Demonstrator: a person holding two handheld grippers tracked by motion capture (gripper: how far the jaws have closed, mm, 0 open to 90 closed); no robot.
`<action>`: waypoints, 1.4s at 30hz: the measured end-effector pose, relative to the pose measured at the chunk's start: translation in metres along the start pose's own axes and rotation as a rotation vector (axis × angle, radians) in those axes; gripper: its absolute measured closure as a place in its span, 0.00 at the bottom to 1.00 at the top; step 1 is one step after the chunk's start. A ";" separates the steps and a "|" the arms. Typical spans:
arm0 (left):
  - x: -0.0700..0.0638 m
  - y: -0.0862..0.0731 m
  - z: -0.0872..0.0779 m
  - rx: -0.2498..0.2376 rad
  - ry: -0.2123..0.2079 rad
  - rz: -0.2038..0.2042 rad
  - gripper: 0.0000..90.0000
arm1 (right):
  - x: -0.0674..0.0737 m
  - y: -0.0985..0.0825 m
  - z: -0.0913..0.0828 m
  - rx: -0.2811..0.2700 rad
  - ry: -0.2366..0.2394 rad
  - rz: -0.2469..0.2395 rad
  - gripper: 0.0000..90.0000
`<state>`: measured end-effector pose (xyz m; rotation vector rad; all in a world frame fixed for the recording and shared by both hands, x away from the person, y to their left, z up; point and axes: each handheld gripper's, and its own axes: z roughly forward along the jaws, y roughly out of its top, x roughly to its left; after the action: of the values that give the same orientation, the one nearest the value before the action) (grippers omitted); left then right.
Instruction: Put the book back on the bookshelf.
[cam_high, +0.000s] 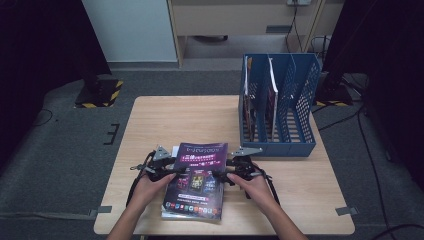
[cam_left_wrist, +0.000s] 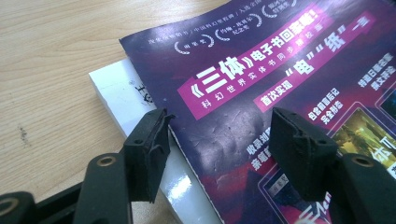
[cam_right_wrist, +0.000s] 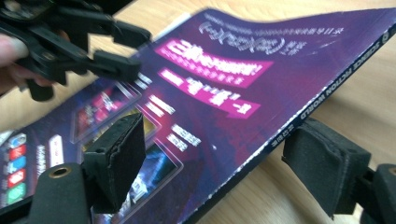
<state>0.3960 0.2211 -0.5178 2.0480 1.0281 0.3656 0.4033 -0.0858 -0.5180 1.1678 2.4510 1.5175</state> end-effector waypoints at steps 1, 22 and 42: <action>0.000 0.000 0.000 -0.002 0.000 0.001 0.41 | 0.002 0.002 0.000 0.001 -0.001 -0.009 0.24; 0.000 -0.002 0.000 -0.013 0.003 -0.002 0.41 | 0.007 0.038 0.020 -0.003 0.008 -0.015 0.29; -0.003 -0.001 0.002 -0.015 -0.005 -0.003 0.34 | 0.017 0.043 0.046 0.029 -0.018 0.039 0.54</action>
<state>0.3940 0.2182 -0.5196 2.0329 1.0230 0.3657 0.4336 -0.0303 -0.5025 1.2357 2.4616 1.4792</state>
